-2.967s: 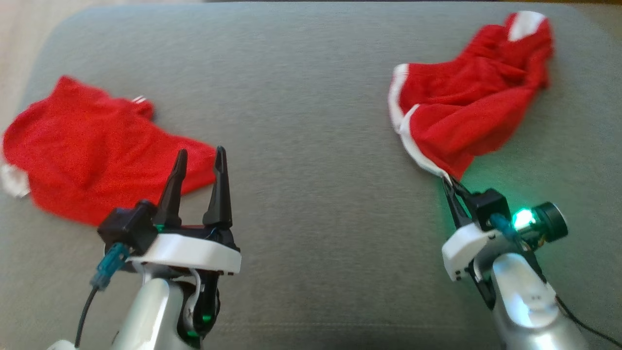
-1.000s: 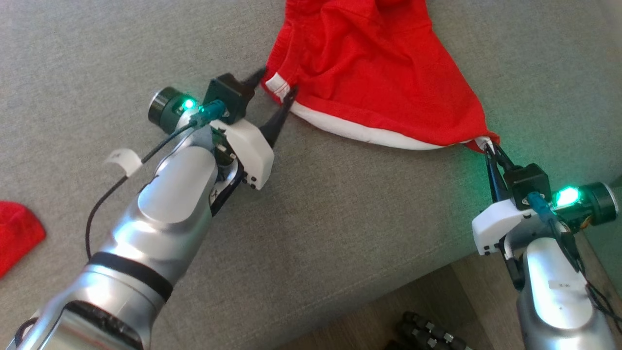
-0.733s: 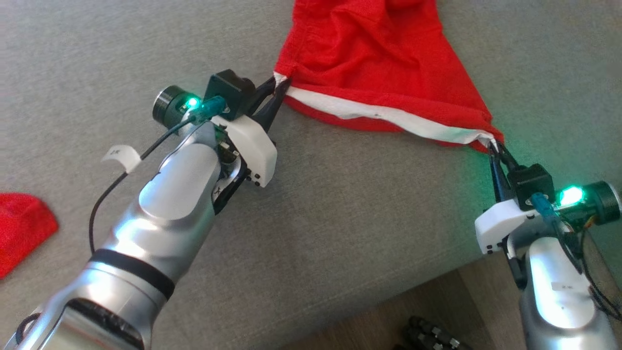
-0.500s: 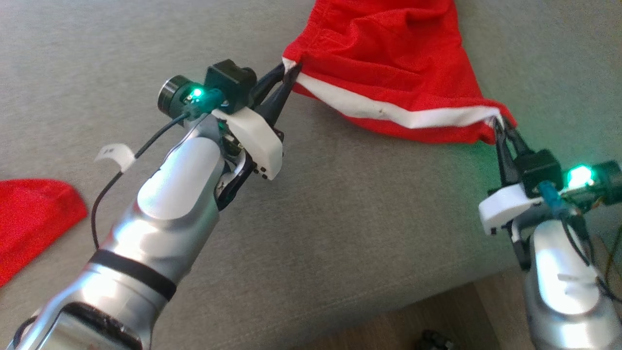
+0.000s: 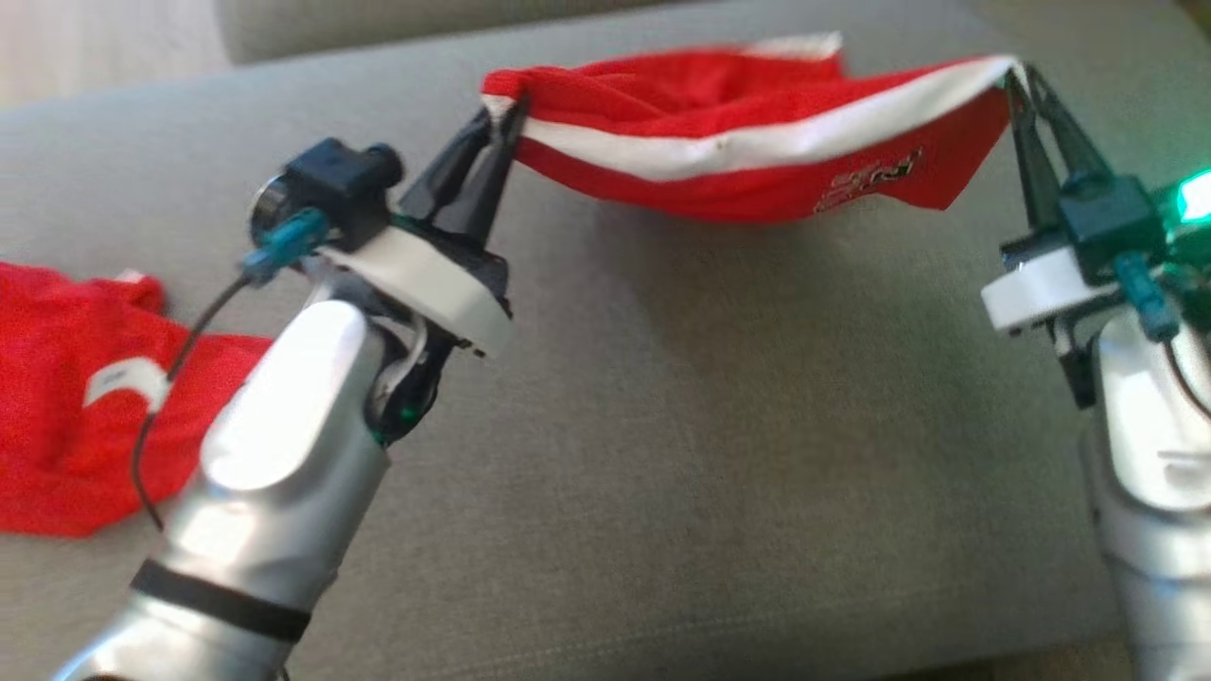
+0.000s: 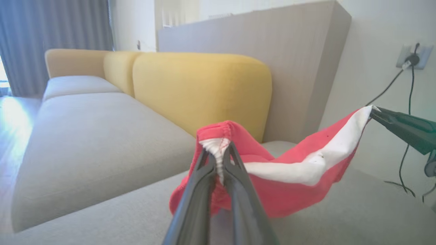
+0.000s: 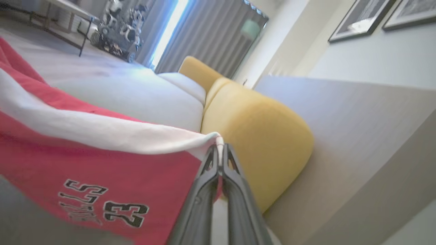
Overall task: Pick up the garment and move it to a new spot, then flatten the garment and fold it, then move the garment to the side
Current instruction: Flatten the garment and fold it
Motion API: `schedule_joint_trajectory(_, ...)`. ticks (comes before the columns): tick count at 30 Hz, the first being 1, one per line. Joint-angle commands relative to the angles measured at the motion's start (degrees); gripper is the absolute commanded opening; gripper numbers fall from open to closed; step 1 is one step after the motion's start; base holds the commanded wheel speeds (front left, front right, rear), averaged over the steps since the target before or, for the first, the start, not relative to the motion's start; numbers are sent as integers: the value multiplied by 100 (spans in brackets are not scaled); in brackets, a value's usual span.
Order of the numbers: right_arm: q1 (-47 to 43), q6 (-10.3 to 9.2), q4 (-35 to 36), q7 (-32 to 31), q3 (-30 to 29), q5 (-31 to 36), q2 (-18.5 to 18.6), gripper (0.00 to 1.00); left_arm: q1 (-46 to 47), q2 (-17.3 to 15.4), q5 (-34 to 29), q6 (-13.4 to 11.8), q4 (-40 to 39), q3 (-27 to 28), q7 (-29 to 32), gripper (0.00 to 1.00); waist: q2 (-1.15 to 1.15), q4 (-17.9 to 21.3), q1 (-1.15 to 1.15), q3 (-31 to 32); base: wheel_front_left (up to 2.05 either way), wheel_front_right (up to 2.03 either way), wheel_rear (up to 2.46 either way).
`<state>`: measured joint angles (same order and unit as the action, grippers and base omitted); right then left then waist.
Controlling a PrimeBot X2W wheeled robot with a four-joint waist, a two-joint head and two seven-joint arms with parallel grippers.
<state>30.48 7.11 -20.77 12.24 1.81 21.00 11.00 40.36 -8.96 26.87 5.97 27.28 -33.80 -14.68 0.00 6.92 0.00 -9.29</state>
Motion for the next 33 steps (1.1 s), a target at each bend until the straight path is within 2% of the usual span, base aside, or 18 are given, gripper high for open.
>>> schedule_joint_trajectory(1, 344, 37, 189, 96, 179, -90, 162, 0, 20, -209, 148, -71, -445, 361, -30, 0, 0, -331, 0, 495, 0, 0, 0)
schedule_joint_trajectory(6, 545, 37, 215, 110, 338, -173, 337, 0, -219, -321, 314, -200, -990, 499, 90, 0, 0, -463, 0, 829, 0, 0, 0)
schedule_joint_trajectory(11, 626, 37, 541, -96, 522, -320, 598, 0, -481, -511, 494, -420, -1878, 612, 540, 0, 0, -575, 0, 1018, 0, 0, 0)
schedule_joint_trajectory(17, 430, 37, 1367, -725, 681, -638, 1001, 0, -720, -808, 682, -692, -3013, 713, 1263, 0, 0, -647, 0, 1013, 0, 0, 0)
schedule_joint_trajectory(21, 618, 37, 1729, -1290, 847, -930, 1319, 0, -376, -1035, 678, -708, -3368, 738, 1790, 0, 0, -671, 0, 654, 0, 0, 0)
schedule_joint_trajectory(24, 1173, 37, 1713, -1565, 1112, -1248, 1517, 0, 212, -1045, 793, -640, -3225, 831, 2115, 0, 0, -644, 0, 130, 0, 0, 0)
schedule_joint_trajectory(28, 2472, 37, 1207, -1648, 1517, -1582, 1703, 0, 1419, -1028, 716, -470, -2594, 933, 2336, 0, 0, -604, 0, -750, 0, 0, 0)
schedule_joint_trajectory(30, 3269, 37, 806, -1529, 1623, -1647, 1682, 0, 2105, -1023, 569, -407, -2151, 1013, 2257, 0, 0, -579, 0, -1139, 0, 0, 0)
schedule_joint_trajectory(33, 4265, 37, 101, -1140, 1493, -1509, 1466, 0, 2994, -960, 338, -381, -1386, 1173, 1809, 0, 0, -546, 0, -1472, 0, 0, 0)
